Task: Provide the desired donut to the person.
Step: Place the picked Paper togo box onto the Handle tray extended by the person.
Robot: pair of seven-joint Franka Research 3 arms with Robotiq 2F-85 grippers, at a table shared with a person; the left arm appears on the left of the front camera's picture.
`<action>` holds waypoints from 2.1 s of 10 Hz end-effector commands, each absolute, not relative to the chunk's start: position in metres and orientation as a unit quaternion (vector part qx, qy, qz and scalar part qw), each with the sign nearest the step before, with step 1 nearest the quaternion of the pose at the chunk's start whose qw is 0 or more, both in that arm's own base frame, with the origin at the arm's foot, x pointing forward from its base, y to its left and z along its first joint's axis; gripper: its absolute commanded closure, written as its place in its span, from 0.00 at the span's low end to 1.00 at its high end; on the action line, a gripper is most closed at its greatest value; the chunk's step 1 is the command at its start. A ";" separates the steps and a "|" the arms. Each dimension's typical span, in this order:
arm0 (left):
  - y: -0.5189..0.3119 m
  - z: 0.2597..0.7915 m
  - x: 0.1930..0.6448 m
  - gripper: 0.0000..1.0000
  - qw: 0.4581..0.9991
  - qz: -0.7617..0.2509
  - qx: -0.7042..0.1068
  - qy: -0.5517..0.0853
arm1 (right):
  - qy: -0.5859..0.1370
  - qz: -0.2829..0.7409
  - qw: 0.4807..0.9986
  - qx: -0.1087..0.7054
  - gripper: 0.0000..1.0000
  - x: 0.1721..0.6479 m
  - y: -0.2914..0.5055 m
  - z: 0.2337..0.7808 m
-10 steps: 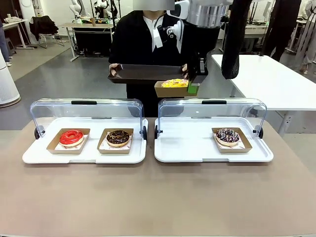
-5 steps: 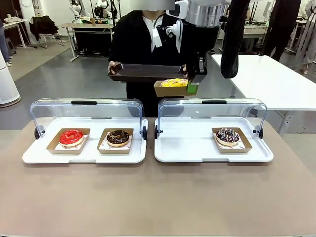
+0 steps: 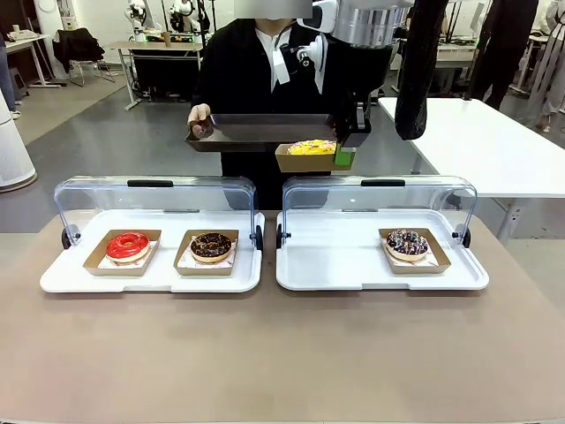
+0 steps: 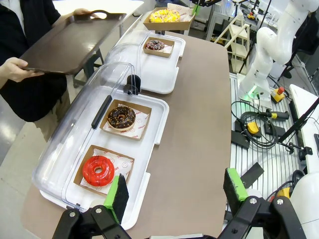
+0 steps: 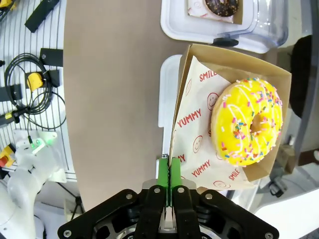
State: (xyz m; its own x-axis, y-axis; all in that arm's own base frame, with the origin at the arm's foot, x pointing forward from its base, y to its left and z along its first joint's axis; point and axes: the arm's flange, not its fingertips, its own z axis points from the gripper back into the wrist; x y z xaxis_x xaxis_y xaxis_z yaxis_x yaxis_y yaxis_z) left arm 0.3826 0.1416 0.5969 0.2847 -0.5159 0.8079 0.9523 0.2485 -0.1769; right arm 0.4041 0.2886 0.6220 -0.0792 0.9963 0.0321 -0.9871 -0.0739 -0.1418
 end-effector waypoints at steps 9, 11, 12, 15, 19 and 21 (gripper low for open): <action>0.142 0.598 0.382 0.00 0.721 -0.508 -0.346 -0.321 | -0.062 0.731 0.679 -0.034 1.00 0.402 0.287 0.621; 0.142 0.598 0.382 0.00 0.721 -0.508 -0.346 -0.321 | -0.062 0.731 0.679 -0.034 1.00 0.402 0.287 0.621; 0.142 0.598 0.382 0.00 0.721 -0.508 -0.346 -0.321 | -0.063 0.732 0.678 -0.036 0.98 0.404 0.289 0.622; 0.142 0.598 0.382 0.00 0.721 -0.508 -0.346 -0.321 | -0.060 0.736 0.671 -0.060 0.98 0.434 0.311 0.633; 0.142 0.598 0.382 0.00 0.721 -0.508 -0.346 -0.321 | -0.070 0.725 0.683 -0.057 0.98 0.497 0.330 0.622; 0.142 0.598 0.382 0.00 0.721 -0.508 -0.346 -0.321 | -0.068 0.720 0.690 -0.027 0.98 0.525 0.333 0.613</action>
State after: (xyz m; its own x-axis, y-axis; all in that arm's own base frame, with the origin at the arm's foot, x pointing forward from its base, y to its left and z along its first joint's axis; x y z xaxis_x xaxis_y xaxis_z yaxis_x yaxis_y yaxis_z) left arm 0.3826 0.1416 0.5969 0.2846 -0.5160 0.8079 0.9524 0.2485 -0.1768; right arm 0.5145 0.3246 0.6044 -0.0784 0.9962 0.0377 -0.9857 -0.0718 -0.1524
